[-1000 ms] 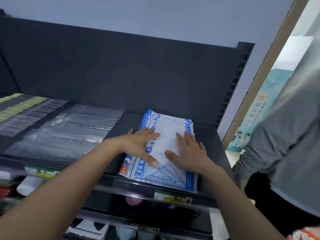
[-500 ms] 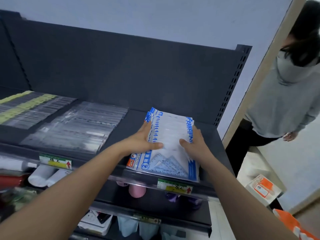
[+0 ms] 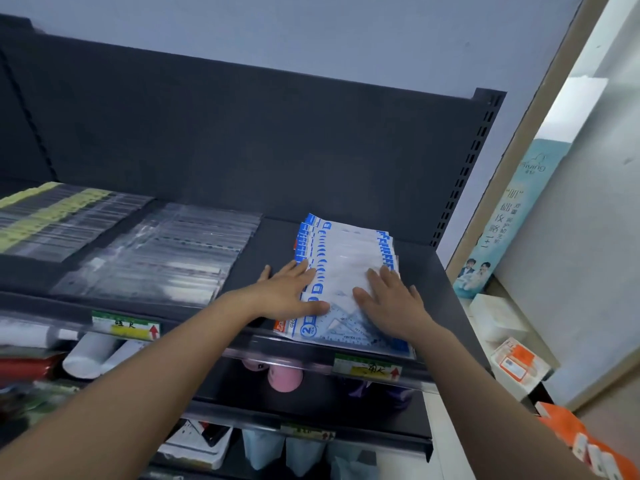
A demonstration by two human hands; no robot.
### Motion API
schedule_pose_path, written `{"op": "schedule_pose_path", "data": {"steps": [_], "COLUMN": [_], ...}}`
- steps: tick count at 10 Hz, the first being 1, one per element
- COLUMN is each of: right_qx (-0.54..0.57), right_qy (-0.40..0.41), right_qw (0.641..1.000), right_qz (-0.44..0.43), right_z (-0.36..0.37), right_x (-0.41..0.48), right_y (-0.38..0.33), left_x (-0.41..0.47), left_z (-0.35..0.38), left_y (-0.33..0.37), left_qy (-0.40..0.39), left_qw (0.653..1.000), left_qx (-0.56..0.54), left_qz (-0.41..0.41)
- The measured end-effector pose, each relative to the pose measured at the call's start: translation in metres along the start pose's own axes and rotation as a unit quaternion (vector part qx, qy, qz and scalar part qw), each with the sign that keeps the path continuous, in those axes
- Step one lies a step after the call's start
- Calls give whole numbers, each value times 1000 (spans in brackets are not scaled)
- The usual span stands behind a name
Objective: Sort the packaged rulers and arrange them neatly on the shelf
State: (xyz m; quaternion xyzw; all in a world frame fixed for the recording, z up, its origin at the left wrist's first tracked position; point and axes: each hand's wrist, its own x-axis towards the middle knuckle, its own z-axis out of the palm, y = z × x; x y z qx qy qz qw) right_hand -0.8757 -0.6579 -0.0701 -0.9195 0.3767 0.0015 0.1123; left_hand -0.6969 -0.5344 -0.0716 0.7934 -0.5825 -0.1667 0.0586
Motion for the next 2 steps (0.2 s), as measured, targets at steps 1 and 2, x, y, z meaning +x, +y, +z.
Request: {"op": "schedule_pose_path", "data": {"steps": [1, 2], "right_qx": [3, 7], "right_qy": [30, 84], "right_qw": [999, 996], "right_qz": [14, 15], "right_z": [0, -4], "right_x": [-8, -8], "right_y": [-6, -12], "left_x": [-2, 0], "left_z": [3, -7], "left_y": [0, -8], "left_qy": [31, 80], "left_qw": [999, 996], "left_qx": [-13, 0], "left_qz": [20, 27]}}
